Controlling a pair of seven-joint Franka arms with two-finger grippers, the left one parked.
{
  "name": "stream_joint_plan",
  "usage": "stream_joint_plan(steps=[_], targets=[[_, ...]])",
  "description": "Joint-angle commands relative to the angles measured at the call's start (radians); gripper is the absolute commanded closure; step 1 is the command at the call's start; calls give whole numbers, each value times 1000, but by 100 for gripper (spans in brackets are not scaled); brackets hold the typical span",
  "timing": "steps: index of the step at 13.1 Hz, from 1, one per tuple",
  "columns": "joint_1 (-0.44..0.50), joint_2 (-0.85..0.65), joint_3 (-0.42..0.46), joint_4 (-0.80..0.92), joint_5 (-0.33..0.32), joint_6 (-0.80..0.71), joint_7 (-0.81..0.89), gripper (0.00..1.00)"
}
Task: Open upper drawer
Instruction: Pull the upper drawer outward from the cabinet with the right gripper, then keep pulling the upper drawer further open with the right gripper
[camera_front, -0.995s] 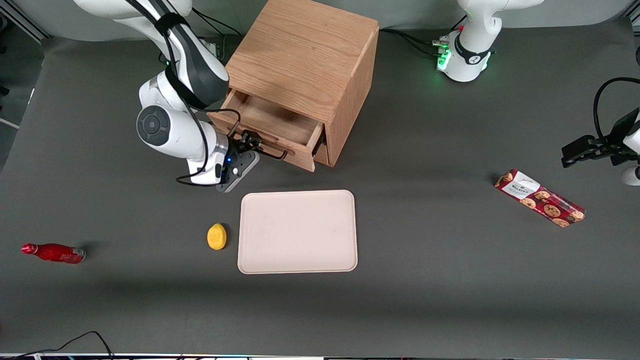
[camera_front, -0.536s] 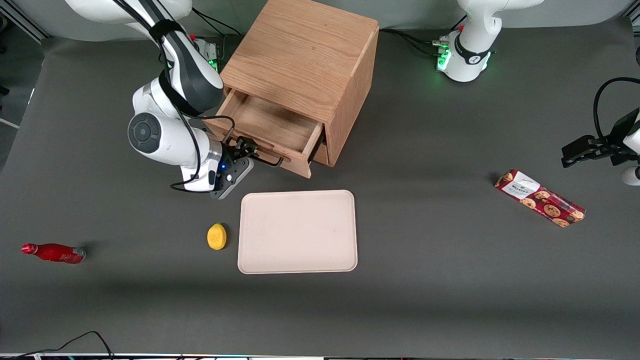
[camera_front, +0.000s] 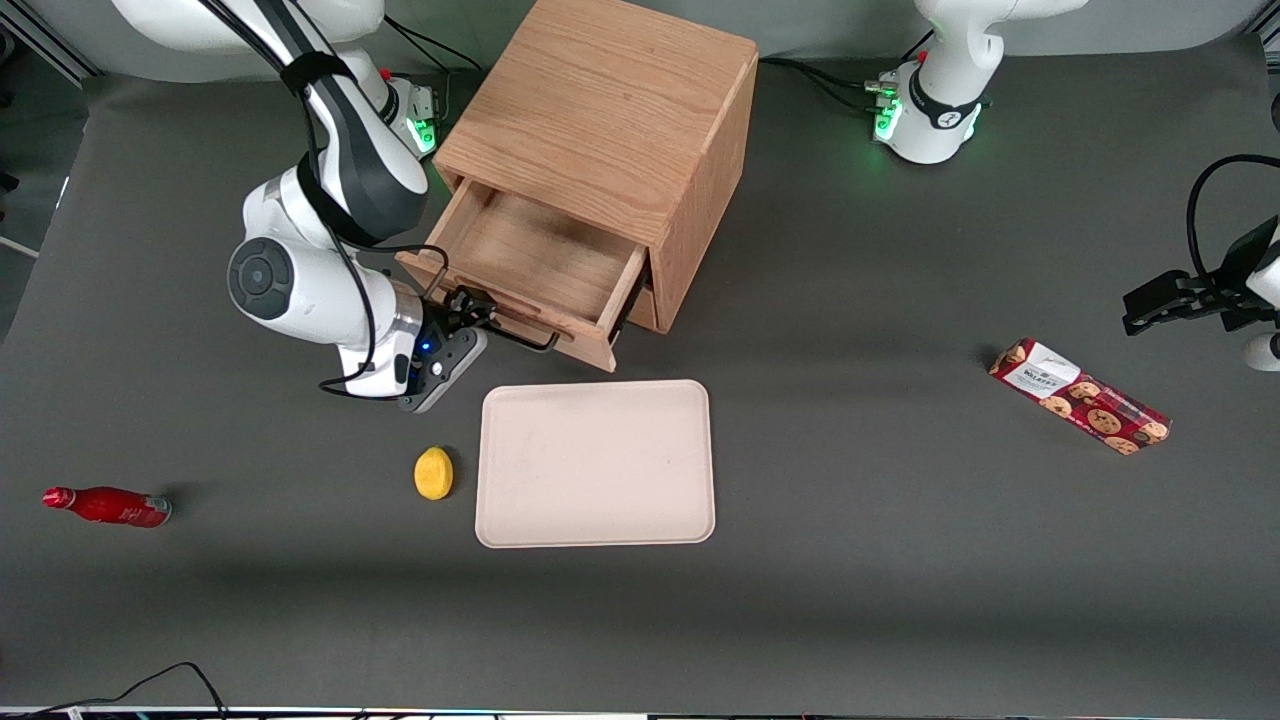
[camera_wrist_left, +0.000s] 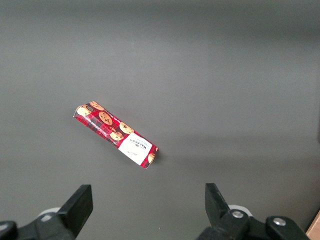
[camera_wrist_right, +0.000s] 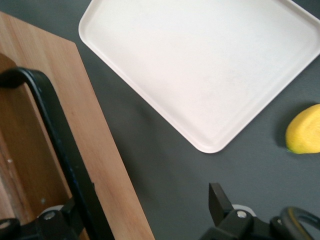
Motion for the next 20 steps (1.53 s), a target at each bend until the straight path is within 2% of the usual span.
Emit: stream_joint_plan(steps=[1,20], targets=[[0,31,-9,40,-34,-14,-22,0],[11,146,-11,239,-37,-106,4,0]])
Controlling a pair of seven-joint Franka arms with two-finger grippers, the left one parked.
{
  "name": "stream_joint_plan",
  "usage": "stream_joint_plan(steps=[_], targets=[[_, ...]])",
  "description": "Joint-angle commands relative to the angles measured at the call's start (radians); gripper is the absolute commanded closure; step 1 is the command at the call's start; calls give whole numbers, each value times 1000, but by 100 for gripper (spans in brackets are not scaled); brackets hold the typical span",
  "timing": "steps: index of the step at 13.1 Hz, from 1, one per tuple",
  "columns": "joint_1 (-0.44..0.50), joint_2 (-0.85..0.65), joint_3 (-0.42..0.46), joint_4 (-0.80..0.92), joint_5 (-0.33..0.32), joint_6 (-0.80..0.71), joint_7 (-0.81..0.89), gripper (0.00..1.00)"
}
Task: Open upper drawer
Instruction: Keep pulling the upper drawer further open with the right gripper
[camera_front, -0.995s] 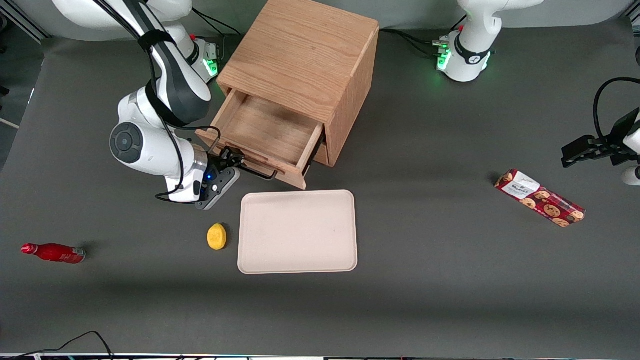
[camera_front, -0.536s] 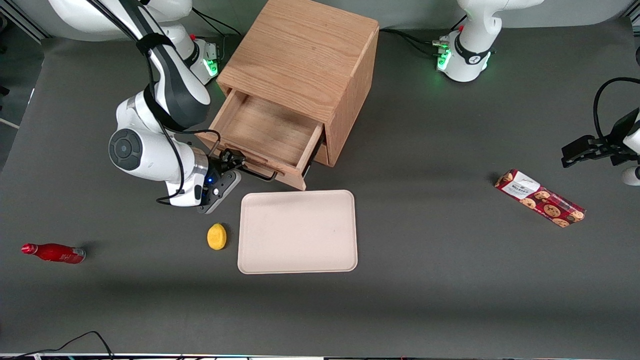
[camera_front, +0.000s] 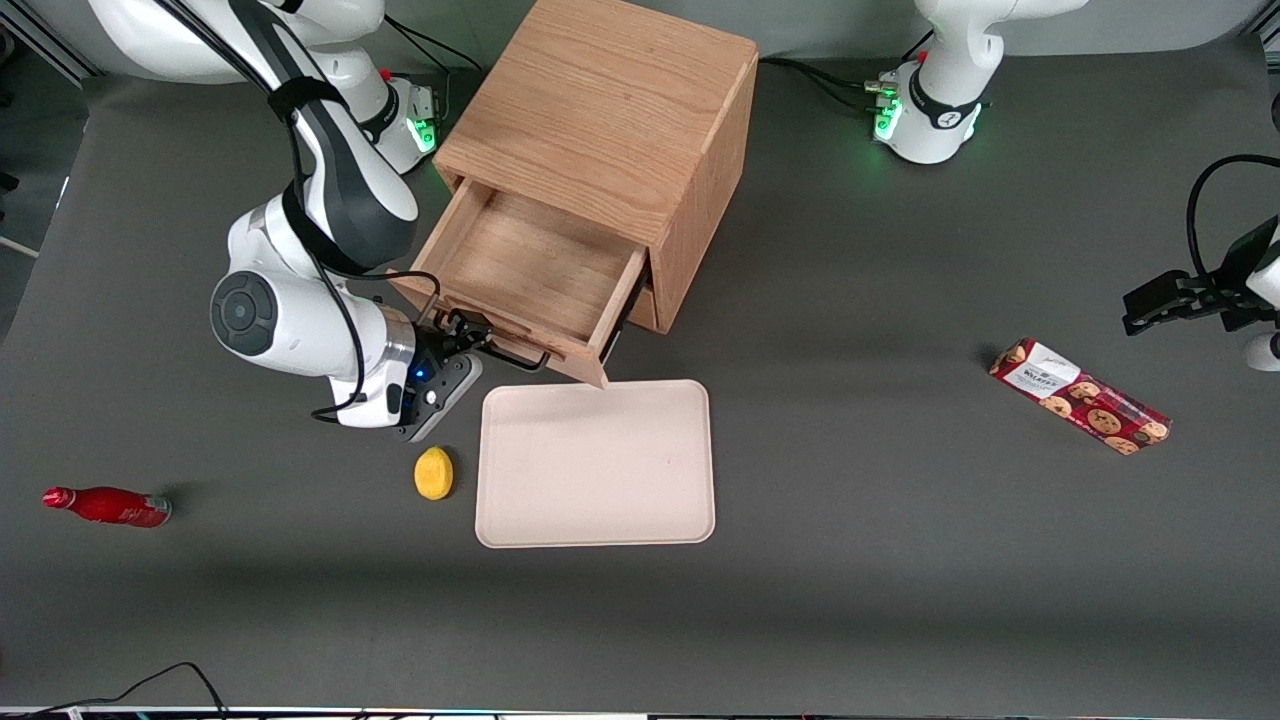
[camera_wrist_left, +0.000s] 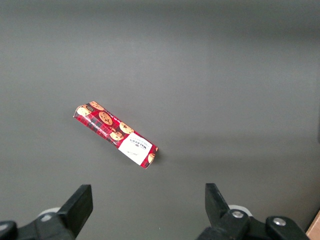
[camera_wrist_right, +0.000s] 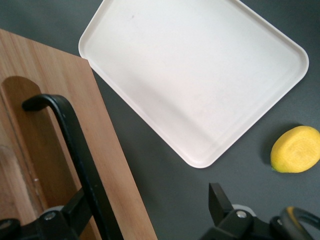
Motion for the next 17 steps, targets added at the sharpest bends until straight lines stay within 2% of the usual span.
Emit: stream_joint_plan(steps=[1,9,17], targets=[[7,43,-5,77,-37,-39,6,0],[0,80,-20,118,-106,-41,-9,0],[-3,143,-34,241,-129,-110,-12,0]])
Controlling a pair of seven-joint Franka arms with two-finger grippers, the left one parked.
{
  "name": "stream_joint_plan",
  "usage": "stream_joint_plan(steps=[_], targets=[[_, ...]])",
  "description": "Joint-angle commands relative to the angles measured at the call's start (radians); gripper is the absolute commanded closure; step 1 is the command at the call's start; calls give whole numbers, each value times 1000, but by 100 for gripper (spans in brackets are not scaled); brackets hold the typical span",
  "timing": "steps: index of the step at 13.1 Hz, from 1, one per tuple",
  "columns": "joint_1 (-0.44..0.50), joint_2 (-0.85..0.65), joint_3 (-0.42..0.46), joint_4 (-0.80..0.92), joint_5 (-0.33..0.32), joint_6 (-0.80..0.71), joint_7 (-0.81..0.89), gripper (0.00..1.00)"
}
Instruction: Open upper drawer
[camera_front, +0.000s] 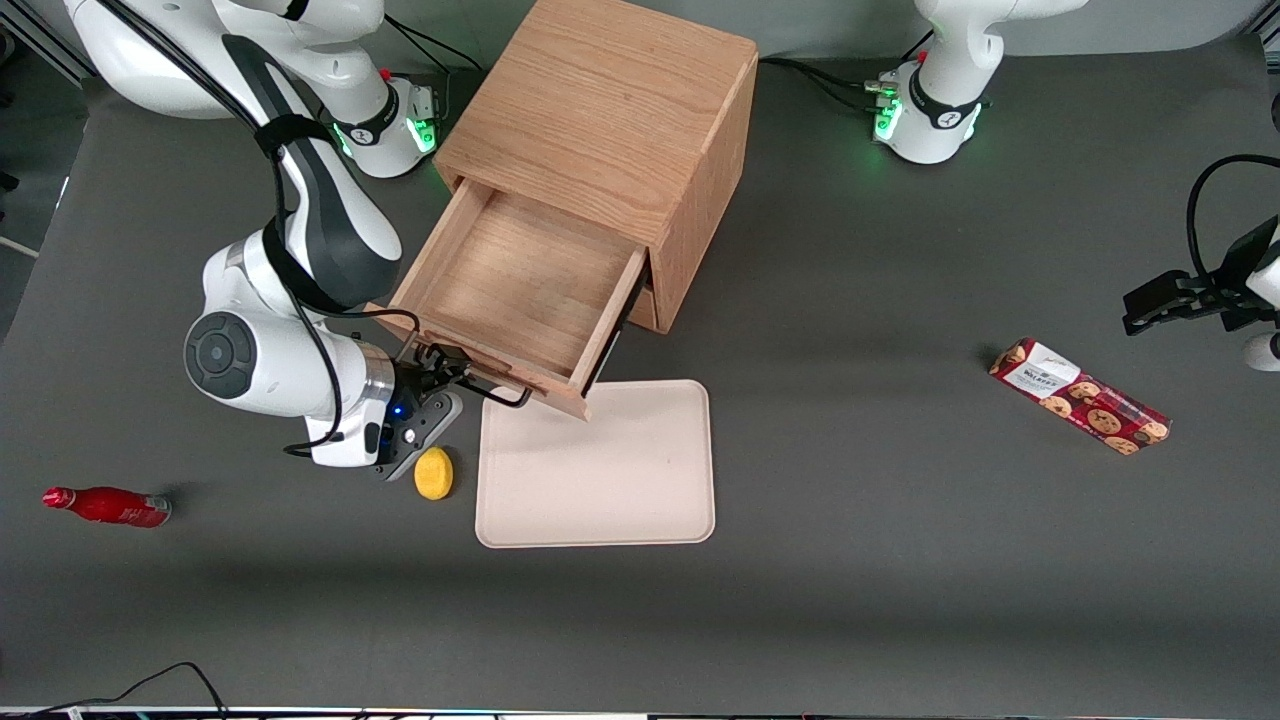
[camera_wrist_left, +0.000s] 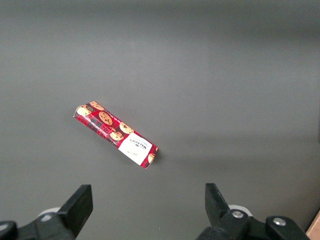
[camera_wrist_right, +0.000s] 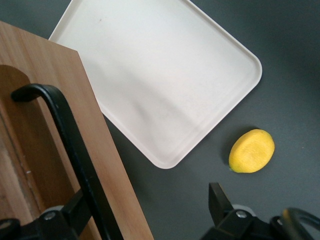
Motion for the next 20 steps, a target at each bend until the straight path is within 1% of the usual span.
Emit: stream_joint_plan(steps=[1,7,11,13,16,18,20], targets=[[0,48,-10,86,-30,-47,-15,0],[2,46,-19,91,-30,-49,-25,0],[5,25,-19,95,-24,-84,-6,0],[9,17,-19,124,-23,-136,15,0],[8,-11,-19,192,-27,-228,73,0],[0,-73,-21,195,-27,-254,163,0],[0,-170,-39,191,-29,-321,288,0]])
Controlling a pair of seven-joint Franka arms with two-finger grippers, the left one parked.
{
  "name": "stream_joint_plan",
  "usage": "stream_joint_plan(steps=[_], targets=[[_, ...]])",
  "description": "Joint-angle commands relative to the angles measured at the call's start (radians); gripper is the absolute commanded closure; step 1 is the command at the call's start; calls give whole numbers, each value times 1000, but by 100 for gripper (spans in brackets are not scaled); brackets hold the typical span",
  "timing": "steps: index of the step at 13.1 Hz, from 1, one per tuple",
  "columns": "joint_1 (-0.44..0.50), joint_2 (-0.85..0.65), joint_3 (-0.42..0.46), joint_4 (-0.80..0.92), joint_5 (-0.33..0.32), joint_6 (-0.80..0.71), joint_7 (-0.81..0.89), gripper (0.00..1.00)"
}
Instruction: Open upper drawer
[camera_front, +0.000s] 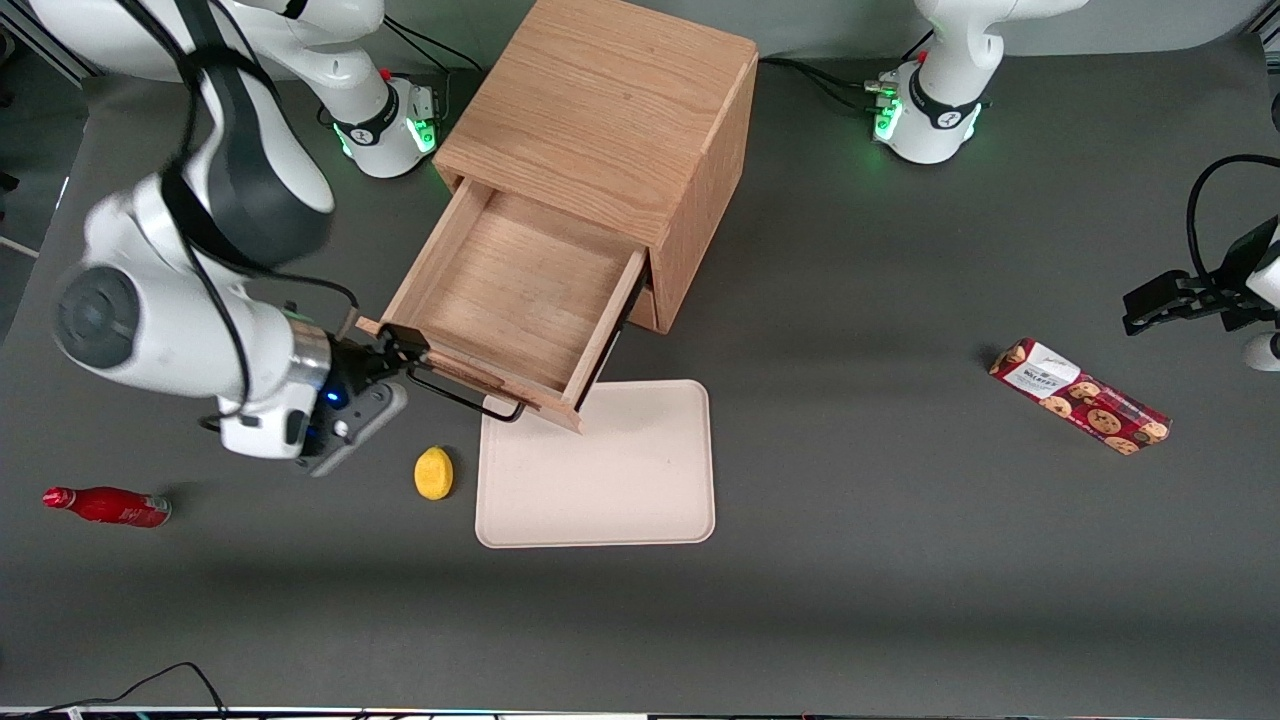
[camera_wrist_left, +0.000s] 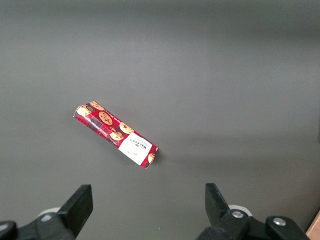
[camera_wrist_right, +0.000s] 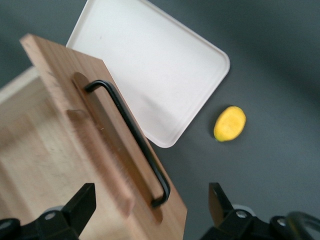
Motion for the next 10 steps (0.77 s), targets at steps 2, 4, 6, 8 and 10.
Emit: stream_joint_plan(steps=[2,4,6,8,10], targets=[[2,-210,-55,-37,-21,-168,276,0],[-11,-366,-63,-132,-60,-256,468,0],[-24,-542,-83,-290,-68,-261,522,0],[-27,-693,-135,-437,-62,-258,541,0],[-25,-785,-224,-499,-62,-264,539,0]])
